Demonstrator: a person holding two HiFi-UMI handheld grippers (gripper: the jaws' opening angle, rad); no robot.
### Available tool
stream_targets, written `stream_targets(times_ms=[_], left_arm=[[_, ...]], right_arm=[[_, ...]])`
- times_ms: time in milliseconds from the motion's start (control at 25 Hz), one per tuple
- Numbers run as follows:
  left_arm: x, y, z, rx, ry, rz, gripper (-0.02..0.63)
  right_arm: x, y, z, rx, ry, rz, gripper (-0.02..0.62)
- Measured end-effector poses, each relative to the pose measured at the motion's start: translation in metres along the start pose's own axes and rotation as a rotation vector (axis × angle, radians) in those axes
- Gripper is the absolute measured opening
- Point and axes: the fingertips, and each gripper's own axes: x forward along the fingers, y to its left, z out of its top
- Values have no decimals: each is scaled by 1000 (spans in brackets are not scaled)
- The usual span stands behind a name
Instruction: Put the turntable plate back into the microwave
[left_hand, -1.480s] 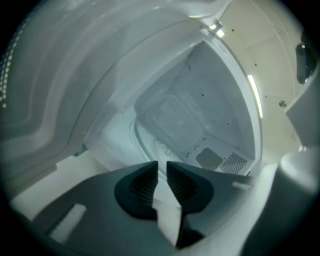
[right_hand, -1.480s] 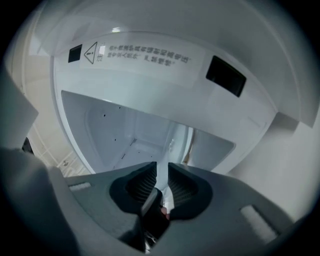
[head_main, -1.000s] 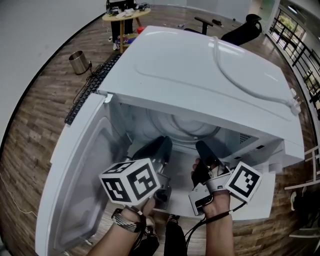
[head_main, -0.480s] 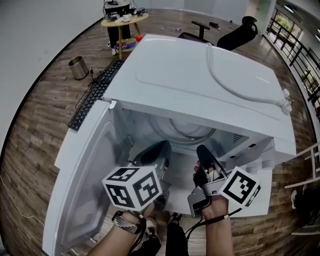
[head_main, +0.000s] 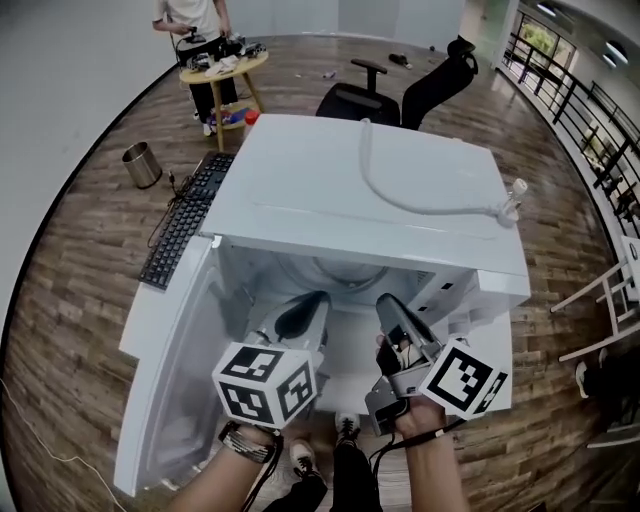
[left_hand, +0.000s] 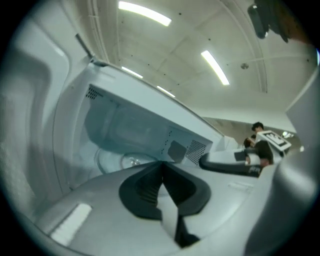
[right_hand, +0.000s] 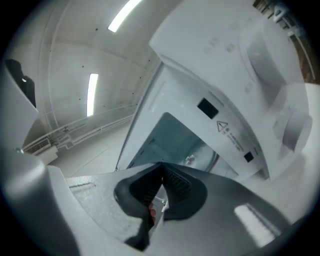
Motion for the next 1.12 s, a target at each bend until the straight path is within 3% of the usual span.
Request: stream_targets(times_ms=[280, 680, 1120], left_arm=[[-18, -17, 18, 233, -28, 19, 5], [-51, -54, 73, 366, -120, -5, 5], [-101, -103, 140, 504, -294, -32, 5]], right_arm=[[-26, 20, 16, -203, -53, -8, 2], [-66, 80, 69, -611, -161, -74, 2], [-102, 117, 95, -827, -255, -98, 2]])
